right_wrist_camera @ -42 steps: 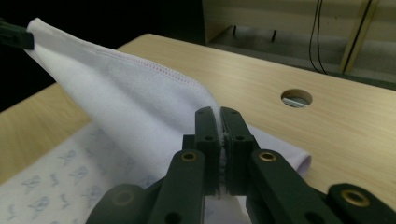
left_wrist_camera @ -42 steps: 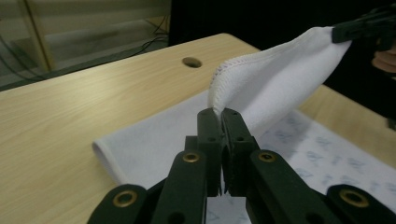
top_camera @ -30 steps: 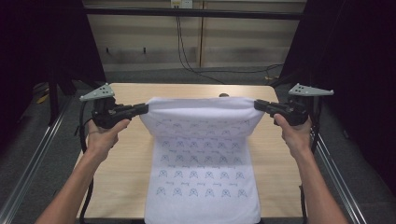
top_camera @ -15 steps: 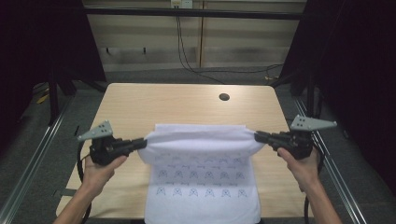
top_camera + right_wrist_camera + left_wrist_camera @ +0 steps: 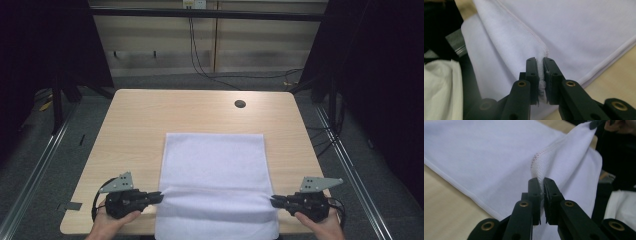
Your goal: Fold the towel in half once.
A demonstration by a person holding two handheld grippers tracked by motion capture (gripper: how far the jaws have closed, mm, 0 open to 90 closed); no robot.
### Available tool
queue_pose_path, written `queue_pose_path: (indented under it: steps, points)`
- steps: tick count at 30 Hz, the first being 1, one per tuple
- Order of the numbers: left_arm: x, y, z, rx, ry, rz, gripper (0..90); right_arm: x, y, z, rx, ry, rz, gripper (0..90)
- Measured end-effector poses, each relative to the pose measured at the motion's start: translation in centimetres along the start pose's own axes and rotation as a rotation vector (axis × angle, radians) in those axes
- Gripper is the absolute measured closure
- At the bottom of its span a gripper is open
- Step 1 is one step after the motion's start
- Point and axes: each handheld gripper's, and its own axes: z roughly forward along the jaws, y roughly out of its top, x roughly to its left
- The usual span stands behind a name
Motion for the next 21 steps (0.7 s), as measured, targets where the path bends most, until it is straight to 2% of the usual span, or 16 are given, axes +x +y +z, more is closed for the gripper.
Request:
queue_pose_path:
  steps: [1, 3, 4, 5, 7, 8, 10, 13, 15, 17, 19, 20, 21]
  points:
    - [-0.2, -0.2, 0.2, 0.021, -0.003, 0.012, 85.7, 0.0, -0.6, 0.3, 0.027, 0.013, 0.007, 81.8]
    - [-0.4, -0.2, 0.5, 0.059, -0.038, 0.032, 85.9, 0.2, -1.5, 0.9, 0.086, 0.017, 0.012, 81.2]
    - [-0.6, -0.2, 0.8, 0.099, -0.052, 0.041, 85.8, 0.3, -1.8, 1.2, 0.120, 0.030, 0.019, 80.2]
    - [-0.8, -0.5, 1.0, 0.113, -0.052, 0.052, 85.7, 0.5, -1.9, 1.5, 0.156, 0.017, -0.003, 79.2]
    - [-1.1, -0.7, 1.3, 0.159, -0.062, 0.077, 85.1, 0.7, -2.0, 1.6, 0.170, 0.027, -0.017, 77.2]
    - [-1.3, -0.7, 1.3, 0.166, -0.064, 0.075, 84.8, 0.9, -2.1, 1.5, 0.169, 0.038, -0.021, 75.3]
    - [-1.4, -0.7, 1.6, 0.207, -0.104, 0.085, 84.1, 1.2, -2.4, 1.4, 0.189, 0.062, -0.023, 74.1]
    - [-1.6, -0.8, 1.9, 0.253, -0.132, 0.109, 83.4, 1.8, -3.1, 1.2, 0.221, 0.076, -0.041, 71.7]
    - [-1.9, -0.6, 1.7, 0.289, -0.142, 0.115, 80.5, 1.9, -2.9, 0.8, 0.208, 0.090, -0.034, 68.6]
    - [-2.1, -0.5, 1.2, 0.321, -0.177, 0.144, 78.7, 2.1, -2.9, 0.6, 0.216, 0.112, -0.037, 66.7]
    - [-2.2, -0.4, 0.7, 0.312, -0.192, 0.128, 77.2, 2.5, -2.9, 0.5, 0.242, 0.122, -0.052, 64.6]
    - [-2.3, -0.5, 0.4, 0.307, -0.208, 0.125, 75.8, 2.7, -2.9, 0.3, 0.247, 0.149, -0.053, 63.6]
    - [-2.4, -0.5, 0.2, 0.308, -0.201, 0.125, 73.5, 3.0, -2.9, 0.2, 0.247, 0.160, -0.056, 61.9]
